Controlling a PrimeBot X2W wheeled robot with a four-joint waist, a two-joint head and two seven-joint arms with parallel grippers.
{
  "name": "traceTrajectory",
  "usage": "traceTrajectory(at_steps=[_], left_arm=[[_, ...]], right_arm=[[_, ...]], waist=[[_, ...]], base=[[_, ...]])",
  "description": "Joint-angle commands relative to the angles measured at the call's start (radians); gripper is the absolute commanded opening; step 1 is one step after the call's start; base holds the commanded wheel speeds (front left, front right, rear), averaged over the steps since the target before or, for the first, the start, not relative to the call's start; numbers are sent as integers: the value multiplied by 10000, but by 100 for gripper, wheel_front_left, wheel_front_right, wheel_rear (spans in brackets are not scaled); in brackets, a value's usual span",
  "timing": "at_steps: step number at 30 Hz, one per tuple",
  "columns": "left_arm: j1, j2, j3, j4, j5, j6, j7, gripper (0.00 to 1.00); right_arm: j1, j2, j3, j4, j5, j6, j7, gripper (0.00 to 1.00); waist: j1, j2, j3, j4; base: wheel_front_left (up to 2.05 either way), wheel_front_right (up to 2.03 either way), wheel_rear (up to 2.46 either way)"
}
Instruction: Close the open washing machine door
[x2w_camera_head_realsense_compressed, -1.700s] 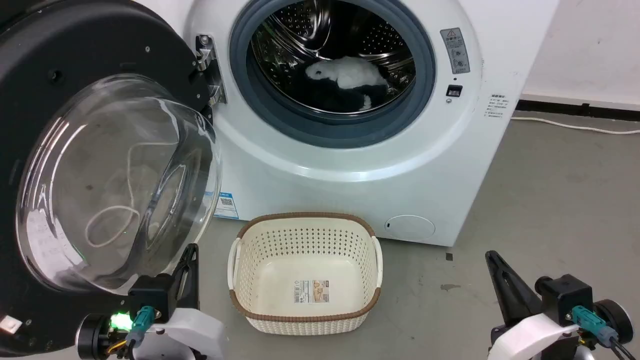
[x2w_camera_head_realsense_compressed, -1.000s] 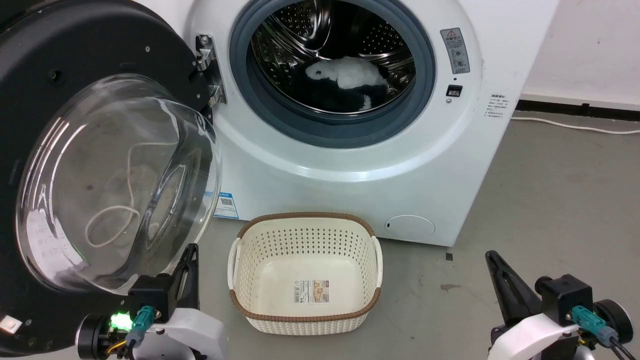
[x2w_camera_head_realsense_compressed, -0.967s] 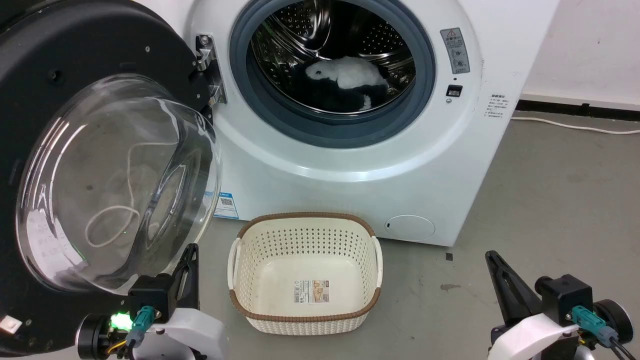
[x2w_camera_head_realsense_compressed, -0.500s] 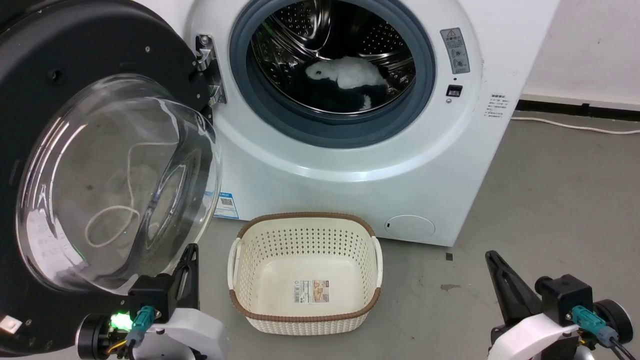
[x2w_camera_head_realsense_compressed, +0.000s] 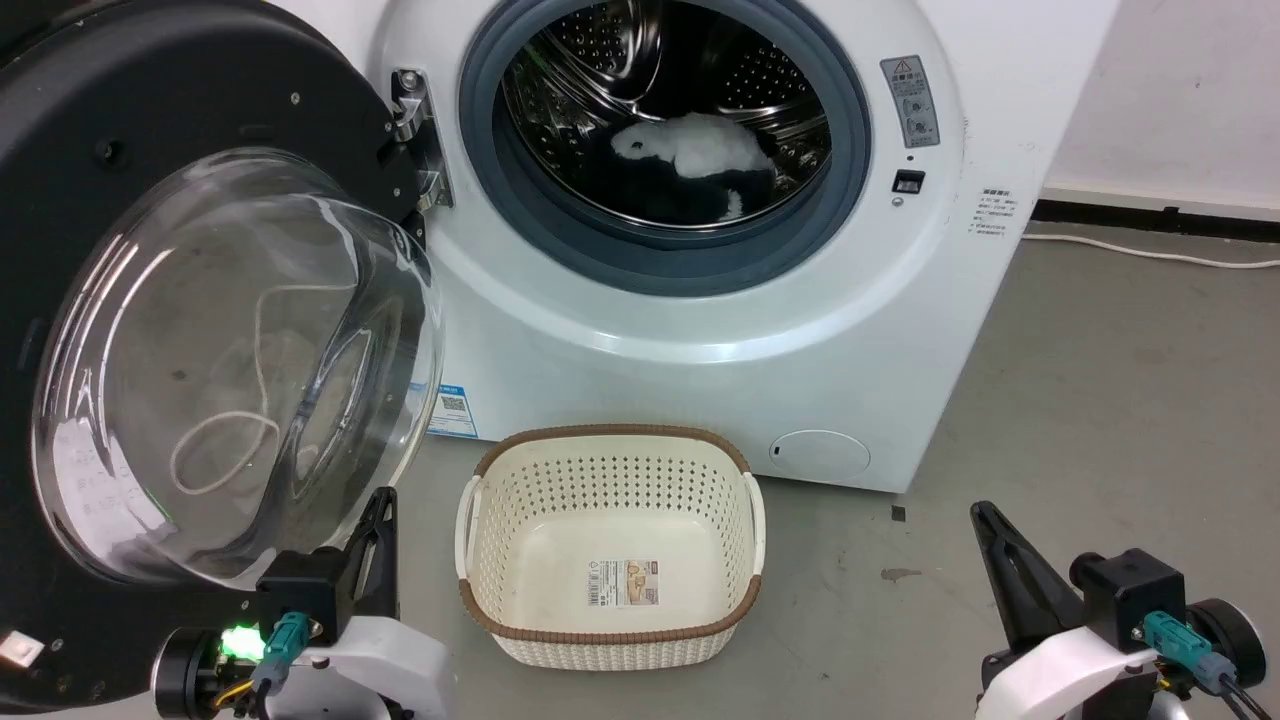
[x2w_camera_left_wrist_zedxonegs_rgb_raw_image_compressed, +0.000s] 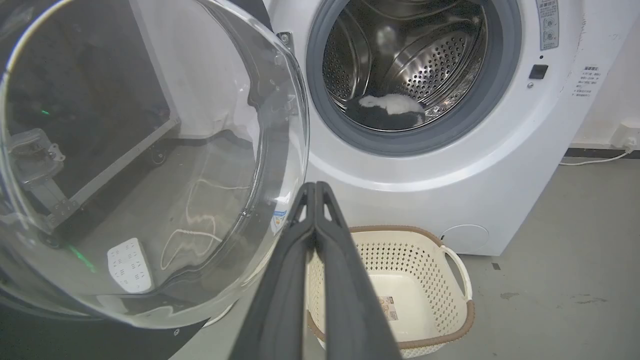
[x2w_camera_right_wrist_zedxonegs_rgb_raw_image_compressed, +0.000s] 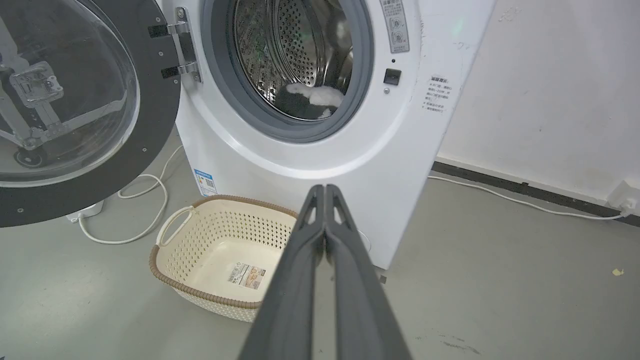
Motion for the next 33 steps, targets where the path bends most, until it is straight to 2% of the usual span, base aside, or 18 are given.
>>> traceTrajectory(at_steps=[1,7,8,24,25,33], left_arm=[[105,1,3,-39,28,-43,3,0],[105,1,3,-39,28,-43,3,0],[-2,0,-8,4,-3,2,1,100],[53,7,-194,-16,-284,-16,-156,100],[50,9,-238,-16,-361,-30,-193,0],[47,14,-339,-77,-588,-68,-391,0]], right_arm=[[-136,-6,-5,-43,-62,8,5,0],[-136,-6,-5,-43,-62,8,5,0],[2,0,-5,2,4,0,-2,100],[106,-1,94,67,410,1,-228,100],[121,-1,115,92,510,1,-284,100],[167,-1,157,158,769,2,-430,100]], waist=[[0,0,0,0],[0,0,0,0],[0,0,0,0],[0,0,25,31],[0,0,35,42],[0,0,41,90]], base=[[0,0,0],[0,0,0],[0,0,0],[0,0,0],[0,0,0],[0,0,0]])
